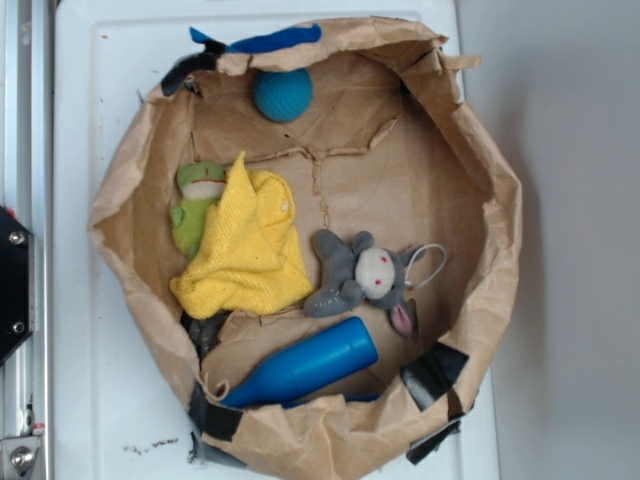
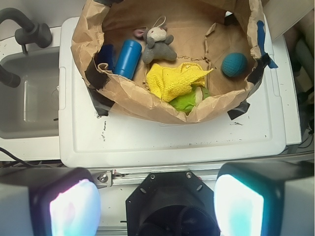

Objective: Grab the gray animal.

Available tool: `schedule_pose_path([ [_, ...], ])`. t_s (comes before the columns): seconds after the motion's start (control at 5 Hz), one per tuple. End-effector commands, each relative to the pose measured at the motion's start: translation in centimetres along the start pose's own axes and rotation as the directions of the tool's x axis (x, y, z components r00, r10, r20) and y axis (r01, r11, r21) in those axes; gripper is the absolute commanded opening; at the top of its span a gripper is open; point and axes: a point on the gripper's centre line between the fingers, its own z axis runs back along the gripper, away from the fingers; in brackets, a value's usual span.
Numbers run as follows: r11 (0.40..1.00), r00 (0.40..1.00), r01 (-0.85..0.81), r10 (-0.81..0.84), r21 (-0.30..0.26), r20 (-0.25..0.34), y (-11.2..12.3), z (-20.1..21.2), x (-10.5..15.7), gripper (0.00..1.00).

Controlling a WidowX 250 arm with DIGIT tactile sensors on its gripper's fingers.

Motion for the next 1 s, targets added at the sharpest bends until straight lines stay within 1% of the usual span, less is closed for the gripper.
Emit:
schedule_pose_path([
  [0.0, 1.000, 1.000, 0.000, 0.000, 0.000, 0.000, 0.0, 0.0, 0.0, 1.00],
  [0.2, 1.000, 1.000, 0.012, -0.012, -0.013, 0.000, -0.4, -0.4, 3.6, 1.00],
  [0.4, 1.000, 1.000, 0.001, -0.001, -0.009, -0.010, -0.1, -0.7, 6.0, 1.00],
  [0.6, 1.000, 1.000, -0.012, 0.012, -0.010, 0.002, 0.4, -1.0, 7.5, 1.00],
  [0.8, 1.000, 1.000, 0.026, -0.026, -0.014, 0.011, 1.0, -3.4, 9.6, 1.00],
])
